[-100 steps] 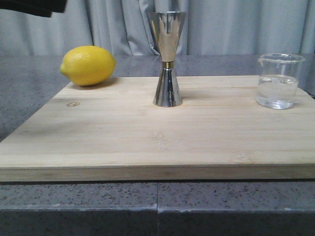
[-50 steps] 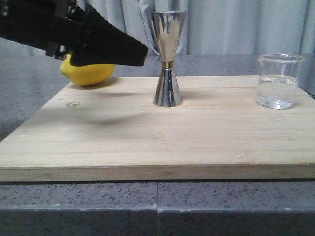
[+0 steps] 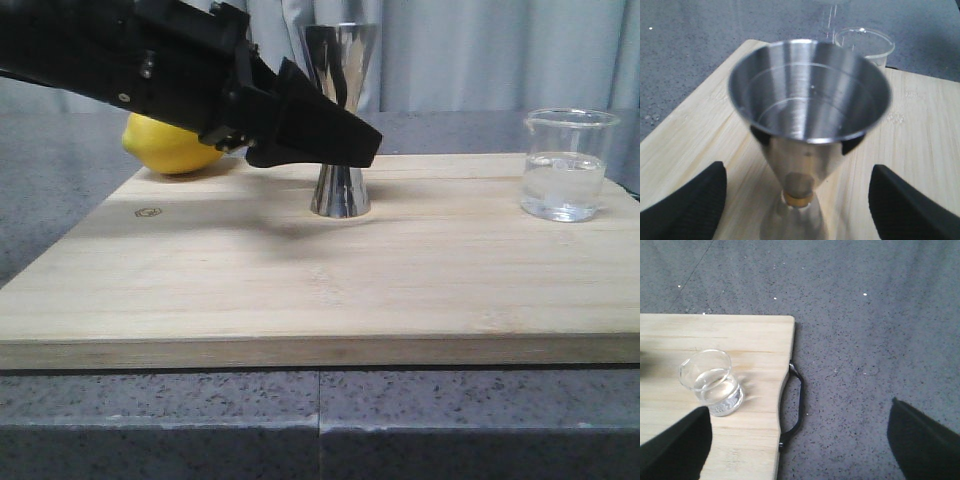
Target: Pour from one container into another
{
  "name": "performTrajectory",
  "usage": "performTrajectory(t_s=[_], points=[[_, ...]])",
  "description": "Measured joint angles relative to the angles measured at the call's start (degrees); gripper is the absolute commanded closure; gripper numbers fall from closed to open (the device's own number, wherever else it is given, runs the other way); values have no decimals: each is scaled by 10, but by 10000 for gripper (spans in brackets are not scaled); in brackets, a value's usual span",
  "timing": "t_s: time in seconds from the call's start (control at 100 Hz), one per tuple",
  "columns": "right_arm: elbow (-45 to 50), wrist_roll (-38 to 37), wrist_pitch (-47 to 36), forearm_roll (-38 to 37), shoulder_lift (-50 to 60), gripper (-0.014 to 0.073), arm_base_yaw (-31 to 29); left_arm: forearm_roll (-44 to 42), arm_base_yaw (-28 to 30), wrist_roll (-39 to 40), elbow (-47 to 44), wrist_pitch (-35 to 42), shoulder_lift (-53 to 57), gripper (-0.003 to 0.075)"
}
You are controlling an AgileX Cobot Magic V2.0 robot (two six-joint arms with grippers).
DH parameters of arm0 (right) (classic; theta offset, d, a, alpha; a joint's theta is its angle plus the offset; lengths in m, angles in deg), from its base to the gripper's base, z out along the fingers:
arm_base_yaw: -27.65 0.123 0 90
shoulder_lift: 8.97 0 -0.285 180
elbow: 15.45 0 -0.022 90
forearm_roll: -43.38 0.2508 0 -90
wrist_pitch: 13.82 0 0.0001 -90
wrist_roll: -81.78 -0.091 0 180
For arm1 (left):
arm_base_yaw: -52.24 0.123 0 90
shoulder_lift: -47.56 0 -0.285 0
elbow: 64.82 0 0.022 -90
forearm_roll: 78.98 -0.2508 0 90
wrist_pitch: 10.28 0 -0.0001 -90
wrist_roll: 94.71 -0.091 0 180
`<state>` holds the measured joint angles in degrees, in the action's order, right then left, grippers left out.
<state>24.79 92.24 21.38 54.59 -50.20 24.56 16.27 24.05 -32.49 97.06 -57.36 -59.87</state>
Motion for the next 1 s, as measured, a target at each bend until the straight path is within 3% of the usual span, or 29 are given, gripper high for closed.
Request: performTrajectory(t_s=[0.13,0.37,0.56,0.77,1.0], points=[[0,0,0,0,0,-52,0,0,-1,0,6,0,-10,210],[0,0,-1,0,0,-52,0,3,-1,0,10,0,-10,432],[0,1,-3,0,0,-52,0,3,-1,0,10,0,-10,546],[0,1,-5,0,0,-52,0,3,-1,0,10,-8,-10,616],[0,1,-7,0,0,-52,0,3,-1,0,10,-23,-10,631]])
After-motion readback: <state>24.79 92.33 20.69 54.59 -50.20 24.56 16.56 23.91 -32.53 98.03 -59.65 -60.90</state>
